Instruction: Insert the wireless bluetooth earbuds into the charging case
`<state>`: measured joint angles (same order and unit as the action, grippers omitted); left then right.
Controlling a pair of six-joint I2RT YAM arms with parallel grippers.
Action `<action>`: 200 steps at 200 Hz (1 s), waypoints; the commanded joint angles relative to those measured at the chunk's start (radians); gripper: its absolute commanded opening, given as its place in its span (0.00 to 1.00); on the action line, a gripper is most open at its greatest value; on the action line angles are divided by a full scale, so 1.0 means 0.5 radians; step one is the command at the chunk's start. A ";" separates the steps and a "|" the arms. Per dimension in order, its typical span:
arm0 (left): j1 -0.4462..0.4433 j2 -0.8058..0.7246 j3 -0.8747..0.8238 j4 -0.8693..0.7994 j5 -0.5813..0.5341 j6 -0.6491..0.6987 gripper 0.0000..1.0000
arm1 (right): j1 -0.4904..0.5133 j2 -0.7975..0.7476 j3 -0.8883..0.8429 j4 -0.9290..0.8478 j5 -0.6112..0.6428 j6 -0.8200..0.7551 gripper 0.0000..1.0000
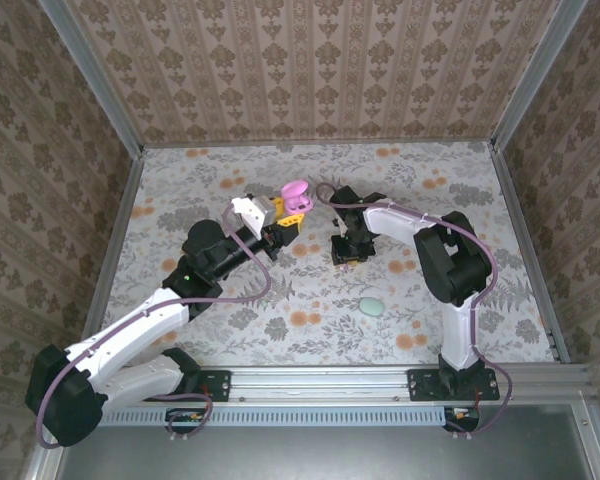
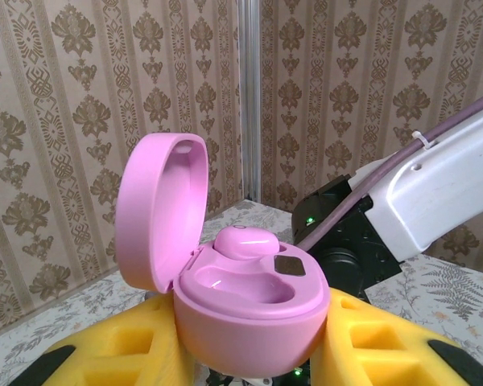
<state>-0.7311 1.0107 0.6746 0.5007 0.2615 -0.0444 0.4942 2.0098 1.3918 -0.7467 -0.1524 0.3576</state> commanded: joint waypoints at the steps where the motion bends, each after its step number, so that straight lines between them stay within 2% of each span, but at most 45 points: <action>1: 0.014 -0.007 0.072 0.053 0.008 -0.009 0.34 | 0.002 0.056 0.009 -0.048 -0.012 -0.032 0.31; 65: 0.014 0.020 0.079 0.042 0.015 -0.010 0.34 | 0.002 -0.078 -0.076 0.035 -0.078 0.044 0.26; 156: 0.015 0.278 0.099 -0.030 -0.026 0.042 0.34 | -0.168 -0.712 -0.234 0.059 -0.100 0.151 0.25; 200: 0.005 0.490 0.148 0.061 -0.005 0.068 0.34 | -0.226 -1.000 -0.157 -0.045 -0.112 0.147 0.25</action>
<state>-0.7311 1.2148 0.7094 0.4969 0.2569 -0.0322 0.3878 1.5784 1.2873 -0.7120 -0.1921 0.4198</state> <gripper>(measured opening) 0.342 0.249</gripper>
